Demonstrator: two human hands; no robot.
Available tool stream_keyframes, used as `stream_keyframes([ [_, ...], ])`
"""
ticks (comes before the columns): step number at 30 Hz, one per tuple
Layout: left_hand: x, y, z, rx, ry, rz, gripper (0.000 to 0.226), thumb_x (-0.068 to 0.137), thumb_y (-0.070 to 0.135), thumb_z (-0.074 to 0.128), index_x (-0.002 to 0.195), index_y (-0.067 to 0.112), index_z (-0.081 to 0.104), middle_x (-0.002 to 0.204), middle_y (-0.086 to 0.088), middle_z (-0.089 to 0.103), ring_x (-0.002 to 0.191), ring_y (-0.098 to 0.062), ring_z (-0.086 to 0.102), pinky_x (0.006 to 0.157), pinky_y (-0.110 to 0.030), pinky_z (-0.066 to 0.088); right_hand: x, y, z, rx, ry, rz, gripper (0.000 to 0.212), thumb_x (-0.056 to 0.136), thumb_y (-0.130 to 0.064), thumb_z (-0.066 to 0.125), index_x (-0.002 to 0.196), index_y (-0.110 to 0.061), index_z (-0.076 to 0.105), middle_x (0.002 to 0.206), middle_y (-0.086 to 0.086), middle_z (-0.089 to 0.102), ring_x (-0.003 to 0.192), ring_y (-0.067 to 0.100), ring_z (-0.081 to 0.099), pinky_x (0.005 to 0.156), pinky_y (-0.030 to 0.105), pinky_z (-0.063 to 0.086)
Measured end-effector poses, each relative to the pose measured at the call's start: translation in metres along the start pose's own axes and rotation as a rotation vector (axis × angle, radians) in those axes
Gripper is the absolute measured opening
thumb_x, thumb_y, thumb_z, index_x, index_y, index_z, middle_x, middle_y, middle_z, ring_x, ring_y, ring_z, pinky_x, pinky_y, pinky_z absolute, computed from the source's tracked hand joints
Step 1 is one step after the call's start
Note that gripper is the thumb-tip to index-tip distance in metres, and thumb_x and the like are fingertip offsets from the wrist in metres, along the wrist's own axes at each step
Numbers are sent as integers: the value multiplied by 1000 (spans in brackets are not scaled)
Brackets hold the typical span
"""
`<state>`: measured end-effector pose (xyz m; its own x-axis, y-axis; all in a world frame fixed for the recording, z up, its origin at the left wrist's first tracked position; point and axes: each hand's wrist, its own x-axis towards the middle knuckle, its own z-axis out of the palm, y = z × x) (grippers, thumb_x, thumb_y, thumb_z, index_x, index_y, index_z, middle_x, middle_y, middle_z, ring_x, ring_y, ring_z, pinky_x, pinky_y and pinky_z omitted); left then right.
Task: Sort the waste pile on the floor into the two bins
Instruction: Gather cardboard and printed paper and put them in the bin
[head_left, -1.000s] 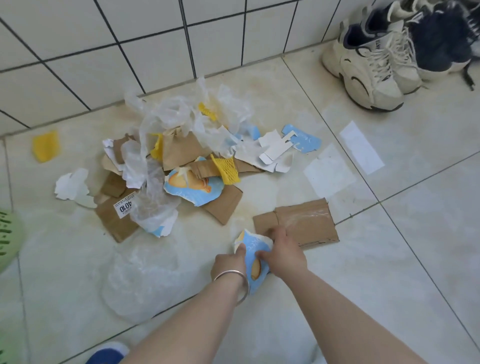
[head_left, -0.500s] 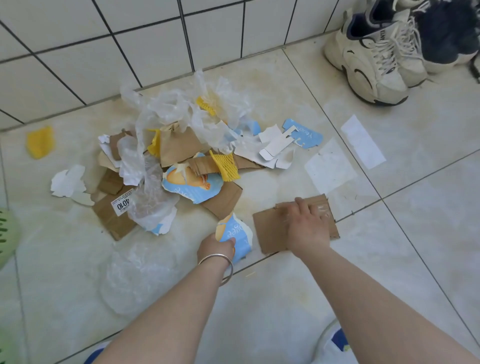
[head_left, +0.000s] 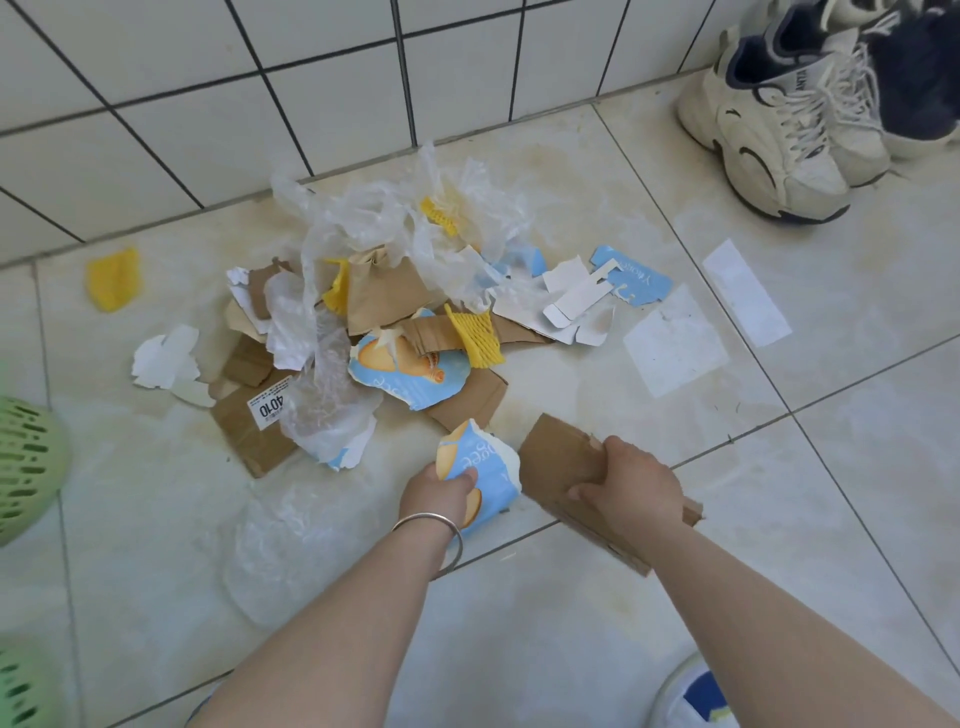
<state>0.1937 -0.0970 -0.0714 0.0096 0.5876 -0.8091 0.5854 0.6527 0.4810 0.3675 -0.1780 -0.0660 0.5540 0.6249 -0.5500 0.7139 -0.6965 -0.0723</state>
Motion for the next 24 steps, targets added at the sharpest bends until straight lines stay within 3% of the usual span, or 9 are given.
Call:
stream_keyframes([
  [2,-3,2,-6,-80,-24,17,23,91,22,57,109,10,65,95,-6,62,87,-25,55,78,-26,39,2,-2,-7,296,-53,51,31,84,-40,63,80,-16,44,82,2,57,82,27,56,65,32,41],
  [5,-8,4,-14,-209,-91,2,20,90,19,58,107,10,66,93,-8,64,85,-26,58,80,-31,44,4,-11,-17,678,-119,71,20,90,-32,59,93,-13,55,92,4,61,89,26,58,75,34,48],
  [8,-12,7,-24,-307,-150,-5,7,89,18,61,91,18,67,98,-10,67,94,-30,63,97,-44,49,1,-32,-25,921,-129,57,14,90,-27,60,101,-18,60,101,4,66,95,25,62,85,38,53],
  [13,-11,14,-44,-415,-128,44,12,89,12,61,81,20,64,97,-12,68,94,-31,64,96,-45,48,-3,-84,-18,1012,-208,16,15,89,-21,61,95,-7,65,90,12,69,79,20,60,73,30,49],
  [15,-5,11,-55,-417,-45,61,8,88,12,61,84,18,64,103,-15,69,97,-34,65,97,-47,49,-4,-105,-11,1031,-251,31,25,88,-23,63,96,0,64,98,20,69,80,20,59,74,32,49],
  [17,1,9,-69,-417,25,75,6,88,12,61,93,14,62,106,-15,67,99,-33,64,97,-45,49,-3,-122,-6,1080,-323,57,20,87,-25,64,90,-5,66,97,16,70,85,24,62,81,36,52],
  [21,20,9,-93,-467,125,91,15,87,12,62,102,15,63,105,-12,66,98,-30,62,97,-44,46,13,-145,13,1284,-404,239,21,88,-38,60,87,-18,65,105,12,69,100,29,65,95,44,51],
  [24,30,11,-99,-508,175,98,20,88,13,61,107,12,64,102,-9,64,93,-25,59,90,-37,46,28,-151,19,1390,-352,410,22,93,-30,54,88,-10,62,92,12,68,85,25,65,89,40,51],
])
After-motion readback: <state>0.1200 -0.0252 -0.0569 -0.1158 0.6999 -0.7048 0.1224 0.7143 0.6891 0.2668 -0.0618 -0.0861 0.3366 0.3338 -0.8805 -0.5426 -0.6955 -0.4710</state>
